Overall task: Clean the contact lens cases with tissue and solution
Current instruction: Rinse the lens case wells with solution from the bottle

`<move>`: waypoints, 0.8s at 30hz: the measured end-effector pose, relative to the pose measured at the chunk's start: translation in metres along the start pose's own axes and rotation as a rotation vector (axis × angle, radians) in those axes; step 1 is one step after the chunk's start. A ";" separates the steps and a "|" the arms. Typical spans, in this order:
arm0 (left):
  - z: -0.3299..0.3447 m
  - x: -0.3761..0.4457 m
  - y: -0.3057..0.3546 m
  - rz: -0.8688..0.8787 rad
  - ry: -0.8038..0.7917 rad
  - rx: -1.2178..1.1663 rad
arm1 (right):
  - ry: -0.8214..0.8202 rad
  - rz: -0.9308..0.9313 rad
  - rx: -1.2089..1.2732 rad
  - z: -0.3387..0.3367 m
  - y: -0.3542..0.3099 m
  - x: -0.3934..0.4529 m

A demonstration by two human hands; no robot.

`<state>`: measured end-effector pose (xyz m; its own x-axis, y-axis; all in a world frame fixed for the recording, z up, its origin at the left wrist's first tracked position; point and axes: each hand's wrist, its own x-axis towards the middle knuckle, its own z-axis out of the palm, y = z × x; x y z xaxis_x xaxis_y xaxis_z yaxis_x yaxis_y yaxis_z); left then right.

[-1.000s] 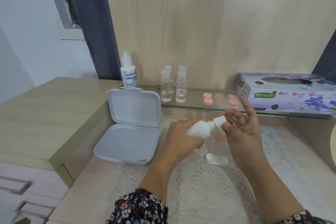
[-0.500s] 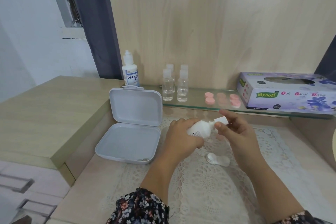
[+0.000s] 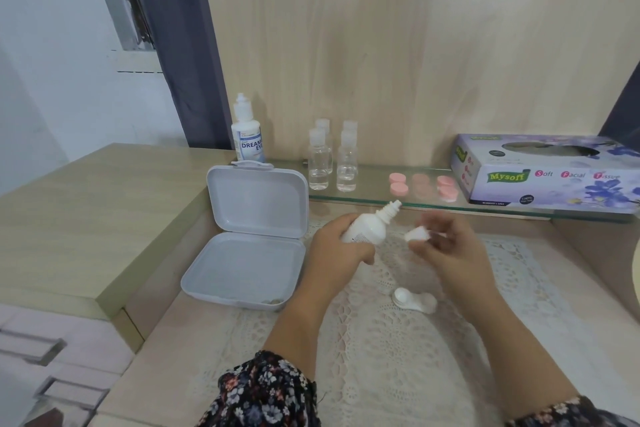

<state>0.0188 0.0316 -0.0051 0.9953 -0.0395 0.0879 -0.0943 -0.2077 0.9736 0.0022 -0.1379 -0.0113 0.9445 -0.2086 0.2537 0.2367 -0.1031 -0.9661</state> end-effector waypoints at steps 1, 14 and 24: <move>0.000 0.001 -0.001 0.010 0.010 -0.019 | -0.044 0.019 -0.168 0.005 0.005 -0.002; 0.002 0.006 -0.004 0.062 0.016 0.028 | -0.133 0.019 -0.523 -0.002 -0.003 -0.002; 0.005 0.010 -0.005 0.123 0.028 0.072 | -0.485 0.194 -0.858 -0.045 -0.013 -0.016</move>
<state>0.0295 0.0269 -0.0102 0.9763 -0.0417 0.2123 -0.2155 -0.2730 0.9376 -0.0266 -0.1771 -0.0004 0.9853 0.1033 -0.1363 0.0053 -0.8153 -0.5790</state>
